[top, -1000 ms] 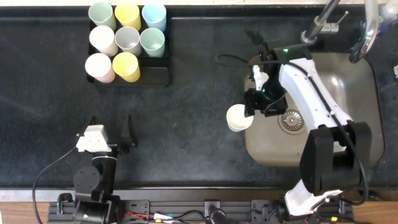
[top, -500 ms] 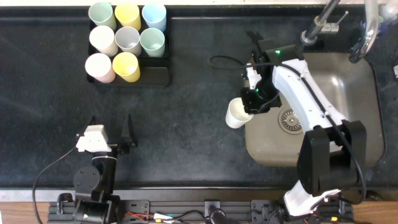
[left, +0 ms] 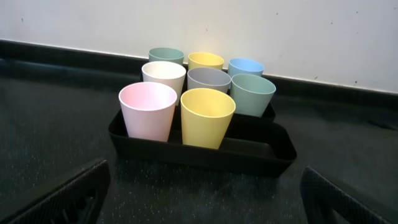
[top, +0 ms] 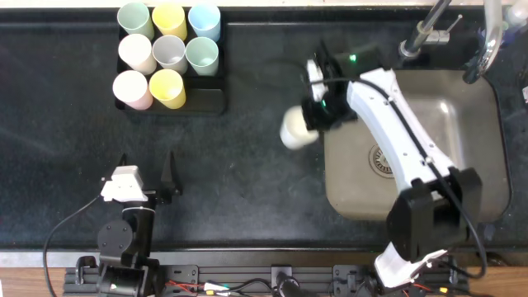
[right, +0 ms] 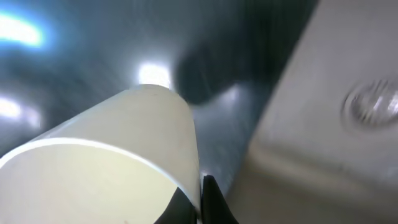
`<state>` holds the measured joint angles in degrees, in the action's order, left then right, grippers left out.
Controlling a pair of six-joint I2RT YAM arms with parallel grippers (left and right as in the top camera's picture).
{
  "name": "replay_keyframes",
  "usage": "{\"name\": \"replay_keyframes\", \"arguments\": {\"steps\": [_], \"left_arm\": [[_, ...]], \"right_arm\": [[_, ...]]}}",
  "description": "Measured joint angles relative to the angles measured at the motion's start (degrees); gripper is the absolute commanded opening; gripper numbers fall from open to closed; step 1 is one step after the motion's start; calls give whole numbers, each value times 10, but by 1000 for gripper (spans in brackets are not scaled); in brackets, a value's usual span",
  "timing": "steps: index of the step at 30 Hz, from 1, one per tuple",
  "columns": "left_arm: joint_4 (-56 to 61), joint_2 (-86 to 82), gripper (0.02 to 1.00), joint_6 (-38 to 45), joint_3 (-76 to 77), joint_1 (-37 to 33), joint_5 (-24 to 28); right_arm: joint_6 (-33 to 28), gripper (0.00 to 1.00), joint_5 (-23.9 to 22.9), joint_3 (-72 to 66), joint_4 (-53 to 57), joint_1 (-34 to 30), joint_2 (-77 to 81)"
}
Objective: Store Cups
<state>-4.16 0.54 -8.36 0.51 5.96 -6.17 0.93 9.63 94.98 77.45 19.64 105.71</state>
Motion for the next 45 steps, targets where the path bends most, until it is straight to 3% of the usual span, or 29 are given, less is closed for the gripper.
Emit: {"name": "replay_keyframes", "arguments": {"steps": [7, 15, 30, 45], "left_arm": [[0, 0, 1000, 0, 0, 0, 0], [0, 0, 1000, 0, 0, 0, 0], [0, 0, 1000, 0, 0, 0, 0], [0, 0, 1000, 0, 0, 0, 0]], "right_arm": [[63, 40, 2, 191, -13, 37, 5], [115, 42, 30, 312, -28, 89, 105], [175, 42, 57, 330, -69, 153, 228], [223, 42, 29, 332, -108, 156, 273]]}}
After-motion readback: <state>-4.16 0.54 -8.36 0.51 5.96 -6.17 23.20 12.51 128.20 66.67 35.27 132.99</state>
